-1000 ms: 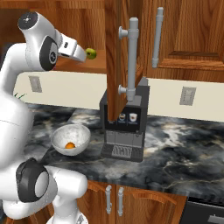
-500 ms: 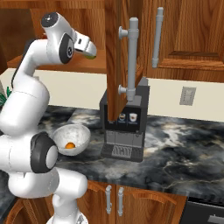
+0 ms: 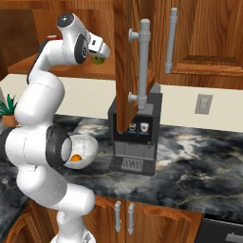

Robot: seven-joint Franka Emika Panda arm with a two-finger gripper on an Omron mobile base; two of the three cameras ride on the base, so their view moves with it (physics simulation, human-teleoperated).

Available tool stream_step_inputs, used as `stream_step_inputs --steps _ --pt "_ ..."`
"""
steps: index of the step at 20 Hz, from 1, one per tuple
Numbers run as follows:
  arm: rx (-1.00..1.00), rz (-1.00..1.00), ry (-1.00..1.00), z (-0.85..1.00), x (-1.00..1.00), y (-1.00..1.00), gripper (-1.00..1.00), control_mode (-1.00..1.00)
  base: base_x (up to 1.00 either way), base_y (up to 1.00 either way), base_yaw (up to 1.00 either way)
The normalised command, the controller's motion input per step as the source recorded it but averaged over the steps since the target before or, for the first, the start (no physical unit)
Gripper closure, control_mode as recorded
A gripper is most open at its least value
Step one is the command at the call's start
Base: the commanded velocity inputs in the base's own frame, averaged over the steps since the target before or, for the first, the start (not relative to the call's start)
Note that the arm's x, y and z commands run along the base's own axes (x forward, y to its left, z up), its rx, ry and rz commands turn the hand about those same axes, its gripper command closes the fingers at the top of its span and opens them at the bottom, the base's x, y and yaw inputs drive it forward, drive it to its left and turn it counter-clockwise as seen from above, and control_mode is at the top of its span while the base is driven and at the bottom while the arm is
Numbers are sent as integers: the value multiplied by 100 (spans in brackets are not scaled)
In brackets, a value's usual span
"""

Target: Open the cabinet. Pick the tangerine and pear from the cabinet and place them into the bowl. Then close the cabinet.

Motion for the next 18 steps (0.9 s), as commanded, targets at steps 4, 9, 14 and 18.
stream_step_inputs --steps 4,9,14,18 --pt "0 0 2 -17 33 0 -100 -100 0 0 0" --pt "0 0 2 -13 38 0 -100 -100 0 0 0" --pt "0 0 1 -15 40 0 -100 -100 0 0 0" --pt "-3 0 4 -33 18 0 -100 -100 0 0 0"
